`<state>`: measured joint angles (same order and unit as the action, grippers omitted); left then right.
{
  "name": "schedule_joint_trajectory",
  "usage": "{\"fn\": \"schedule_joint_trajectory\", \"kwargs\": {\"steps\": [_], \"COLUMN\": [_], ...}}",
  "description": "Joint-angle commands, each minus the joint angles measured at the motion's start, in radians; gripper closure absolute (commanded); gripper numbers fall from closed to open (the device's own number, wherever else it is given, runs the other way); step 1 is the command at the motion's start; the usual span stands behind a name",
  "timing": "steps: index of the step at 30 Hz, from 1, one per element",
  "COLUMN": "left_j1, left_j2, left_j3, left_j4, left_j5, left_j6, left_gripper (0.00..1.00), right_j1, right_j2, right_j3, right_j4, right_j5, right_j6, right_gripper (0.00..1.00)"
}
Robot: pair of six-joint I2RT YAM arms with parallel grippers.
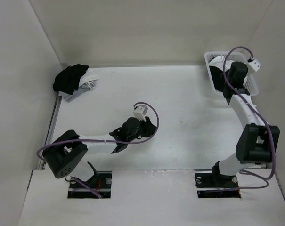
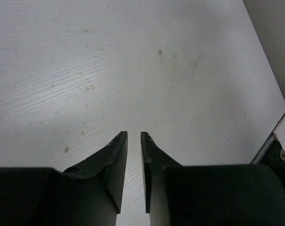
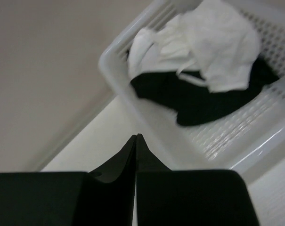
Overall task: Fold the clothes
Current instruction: Grab the tank top from the pile
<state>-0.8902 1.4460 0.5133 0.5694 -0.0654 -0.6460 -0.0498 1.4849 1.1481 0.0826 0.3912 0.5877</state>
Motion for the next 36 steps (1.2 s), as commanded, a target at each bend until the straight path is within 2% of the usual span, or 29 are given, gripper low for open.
{"fn": "schedule_joint_trajectory", "kwargs": {"steps": [1, 3, 6, 8, 10, 14, 24, 27, 28, 32, 36], "left_j1": [0.035, 0.059, 0.096, 0.119, 0.133, 0.15, 0.175, 0.179, 0.184, 0.193, 0.195], "left_j2": [-0.055, -0.055, -0.047, -0.045, -0.044, -0.027, 0.01, 0.022, 0.025, 0.033, 0.037], "left_j3": [-0.028, -0.039, -0.053, -0.067, -0.075, -0.078, -0.073, -0.07, -0.068, -0.067, -0.067], "left_j4": [0.109, 0.121, 0.142, 0.161, 0.175, 0.195, 0.211, 0.213, 0.213, 0.219, 0.227], "left_j5": [0.015, 0.018, 0.03, 0.042, 0.053, 0.073, 0.105, 0.11, 0.111, 0.118, 0.128], "left_j6": [0.016, 0.008, -0.007, -0.015, -0.021, -0.032, -0.052, -0.055, -0.057, -0.061, -0.067], "left_gripper": [0.81, 0.75, 0.69, 0.66, 0.65, 0.64, 0.63, 0.63, 0.63, 0.63, 0.63], "right_j1": [-0.103, -0.152, -0.205, -0.219, -0.238, -0.252, -0.258, -0.258, -0.258, -0.261, -0.258], "right_j2": [0.121, 0.216, 0.378, 0.442, 0.51, 0.601, 0.799, 0.848, 0.854, 0.829, 0.714], "right_j3": [0.146, 0.223, 0.339, 0.383, 0.426, 0.511, 0.777, 0.838, 0.843, 0.788, 0.624], "right_j4": [-0.099, -0.109, -0.125, -0.116, -0.066, -0.046, -0.147, -0.179, -0.182, -0.126, 0.039], "right_j5": [0.029, 0.028, 0.014, -0.029, -0.098, -0.17, -0.173, -0.167, -0.164, -0.14, -0.103], "right_j6": [-0.029, -0.038, -0.058, -0.066, -0.074, -0.075, -0.069, -0.065, -0.063, -0.034, -0.022], "right_gripper": [0.94, 0.82, 0.58, 0.49, 0.45, 0.47, 0.48, 0.54, 0.55, 0.73, 0.75]}}
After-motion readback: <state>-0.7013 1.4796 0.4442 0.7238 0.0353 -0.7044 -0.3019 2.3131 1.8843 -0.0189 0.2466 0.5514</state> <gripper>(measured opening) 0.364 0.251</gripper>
